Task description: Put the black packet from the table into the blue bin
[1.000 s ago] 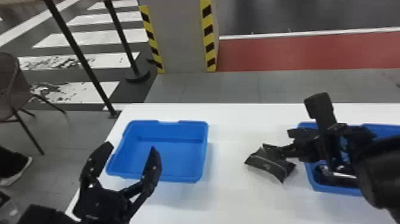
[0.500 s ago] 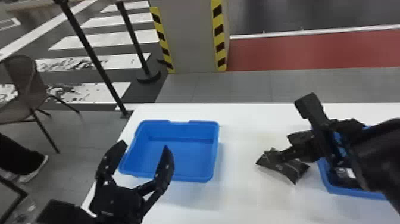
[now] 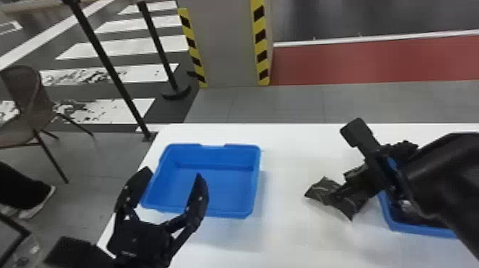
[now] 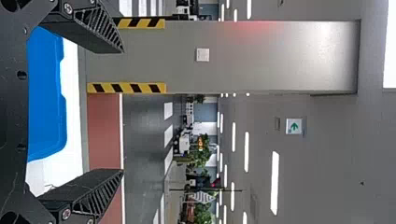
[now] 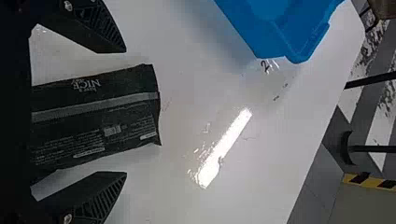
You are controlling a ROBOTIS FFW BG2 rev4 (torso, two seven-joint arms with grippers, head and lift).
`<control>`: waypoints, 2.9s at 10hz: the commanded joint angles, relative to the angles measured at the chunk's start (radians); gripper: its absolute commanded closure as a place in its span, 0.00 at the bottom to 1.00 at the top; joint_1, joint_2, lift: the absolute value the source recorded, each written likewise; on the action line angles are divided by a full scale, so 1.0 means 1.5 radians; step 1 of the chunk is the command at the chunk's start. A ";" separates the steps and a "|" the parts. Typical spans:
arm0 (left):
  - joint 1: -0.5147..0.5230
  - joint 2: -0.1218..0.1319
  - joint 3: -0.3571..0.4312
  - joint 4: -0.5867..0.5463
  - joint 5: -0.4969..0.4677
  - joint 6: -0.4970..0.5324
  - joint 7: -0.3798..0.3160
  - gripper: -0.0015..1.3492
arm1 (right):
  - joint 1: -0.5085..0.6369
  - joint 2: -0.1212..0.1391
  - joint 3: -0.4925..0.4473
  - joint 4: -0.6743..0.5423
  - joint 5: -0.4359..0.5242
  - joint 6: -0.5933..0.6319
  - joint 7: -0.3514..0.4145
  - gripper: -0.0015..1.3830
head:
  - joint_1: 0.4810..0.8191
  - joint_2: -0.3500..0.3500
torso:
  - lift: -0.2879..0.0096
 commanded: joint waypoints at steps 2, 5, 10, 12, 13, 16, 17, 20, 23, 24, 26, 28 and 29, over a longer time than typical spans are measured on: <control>-0.003 0.000 -0.001 0.000 -0.003 0.007 0.000 0.09 | -0.017 -0.001 0.034 0.015 0.027 0.035 -0.001 0.06 | 0.63 0.84 | 0.60; -0.003 0.000 0.000 0.000 -0.003 0.007 0.000 0.09 | -0.018 -0.001 0.048 0.021 0.035 0.046 -0.004 0.50 | 0.63 0.82 | 0.60; 0.003 0.001 0.004 0.000 0.001 -0.004 0.000 0.09 | -0.002 -0.002 0.044 -0.029 0.018 0.035 -0.017 0.80 | 0.63 0.82 | 0.60; 0.007 0.001 0.005 0.000 0.002 -0.011 0.000 0.09 | 0.044 -0.005 -0.020 -0.126 0.005 -0.006 -0.022 0.80 | 0.63 0.86 | 0.60; 0.007 0.001 0.007 0.000 0.002 -0.012 0.000 0.09 | 0.096 -0.005 -0.080 -0.221 0.021 -0.009 -0.039 0.80 | 0.63 0.88 | 0.60; 0.010 0.000 0.009 0.000 0.003 -0.017 0.000 0.09 | 0.243 0.001 -0.254 -0.371 0.070 -0.008 -0.108 0.80 | 0.63 0.79 | 0.60; 0.011 0.000 0.009 0.000 0.003 -0.020 0.000 0.09 | 0.255 0.002 -0.287 -0.381 0.103 0.010 -0.111 0.80 | 0.63 0.72 | 0.60; 0.011 0.000 0.009 0.000 0.003 -0.024 0.000 0.09 | 0.257 0.001 -0.303 -0.373 0.128 0.030 -0.122 0.80 | 0.63 0.57 | 0.60; 0.011 -0.002 0.012 0.000 0.002 -0.025 0.000 0.09 | 0.276 0.004 -0.311 -0.397 0.127 0.038 -0.136 0.07 | 0.63 0.54 | 0.60; 0.011 -0.003 0.012 0.000 0.002 -0.025 0.001 0.09 | 0.306 0.010 -0.323 -0.440 0.126 0.038 -0.157 0.04 | 0.63 0.54 | 0.60; 0.011 -0.003 0.012 0.000 0.002 -0.025 0.000 0.09 | 0.410 0.028 -0.367 -0.553 0.102 -0.055 -0.224 0.09 | 0.63 0.52 | 0.60; 0.010 -0.003 0.012 0.000 0.002 -0.025 0.000 0.09 | 0.540 0.047 -0.400 -0.622 0.044 -0.261 -0.294 0.10 | 0.63 0.49 | 0.60; 0.010 -0.003 0.012 0.000 0.002 -0.025 0.000 0.09 | 0.584 0.054 -0.414 -0.613 0.007 -0.384 -0.306 0.10 | 0.63 0.49 | 0.60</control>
